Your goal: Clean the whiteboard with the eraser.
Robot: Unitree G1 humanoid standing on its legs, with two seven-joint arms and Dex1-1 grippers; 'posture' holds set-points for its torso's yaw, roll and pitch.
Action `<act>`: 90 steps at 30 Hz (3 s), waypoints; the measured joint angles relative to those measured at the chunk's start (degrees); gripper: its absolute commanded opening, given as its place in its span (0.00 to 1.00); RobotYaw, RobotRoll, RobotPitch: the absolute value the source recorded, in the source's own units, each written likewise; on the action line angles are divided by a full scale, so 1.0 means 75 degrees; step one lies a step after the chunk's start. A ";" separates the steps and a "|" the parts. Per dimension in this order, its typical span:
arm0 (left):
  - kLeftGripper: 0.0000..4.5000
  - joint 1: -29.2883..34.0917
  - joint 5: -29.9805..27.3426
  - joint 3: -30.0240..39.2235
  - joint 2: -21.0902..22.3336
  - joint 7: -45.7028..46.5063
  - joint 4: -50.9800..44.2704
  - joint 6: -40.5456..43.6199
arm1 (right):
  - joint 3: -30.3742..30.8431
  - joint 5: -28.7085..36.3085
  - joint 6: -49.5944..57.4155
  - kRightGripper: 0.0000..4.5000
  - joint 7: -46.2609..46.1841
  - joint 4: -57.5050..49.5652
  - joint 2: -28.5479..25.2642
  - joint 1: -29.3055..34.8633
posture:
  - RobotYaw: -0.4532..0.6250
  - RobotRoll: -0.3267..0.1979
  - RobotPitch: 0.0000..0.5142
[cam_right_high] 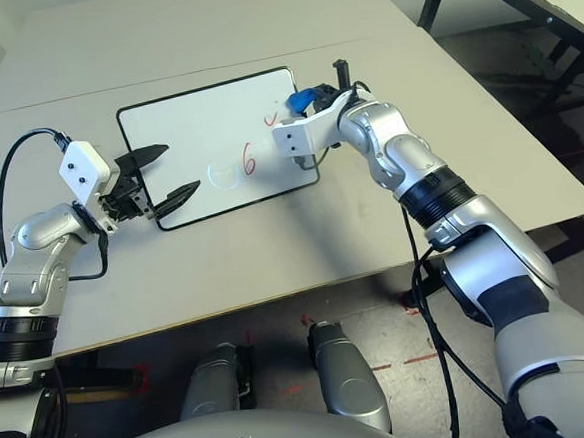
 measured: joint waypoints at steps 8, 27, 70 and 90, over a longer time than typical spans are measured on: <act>1.00 0.0003 -0.0001 0.0000 0.0026 0.0000 -0.0001 0.0022 | 0.0096 -0.0227 0.0009 0.03 0.0222 -0.0577 0.0236 0.0211 | 0.22 0.62 0.27; 1.00 0.0042 -0.0001 0.0001 0.0053 0.0000 -0.0004 0.0088 | 0.0284 -0.0555 -0.0131 0.03 0.0719 -0.0990 0.0677 0.0364 | 0.23 0.62 0.26; 1.00 0.0167 -0.0008 0.0332 0.0532 -0.0270 0.0276 0.0090 | 0.0087 -0.0397 -0.0274 0.02 0.1499 -0.1943 0.0895 0.0716 | 0.23 0.62 0.27; 1.00 0.0248 -0.0008 0.0376 0.0532 -0.0269 0.0190 0.0171 | 0.0456 -0.0488 -0.0821 0.02 0.1200 -0.1048 0.1455 0.0612 | 0.26 0.62 0.27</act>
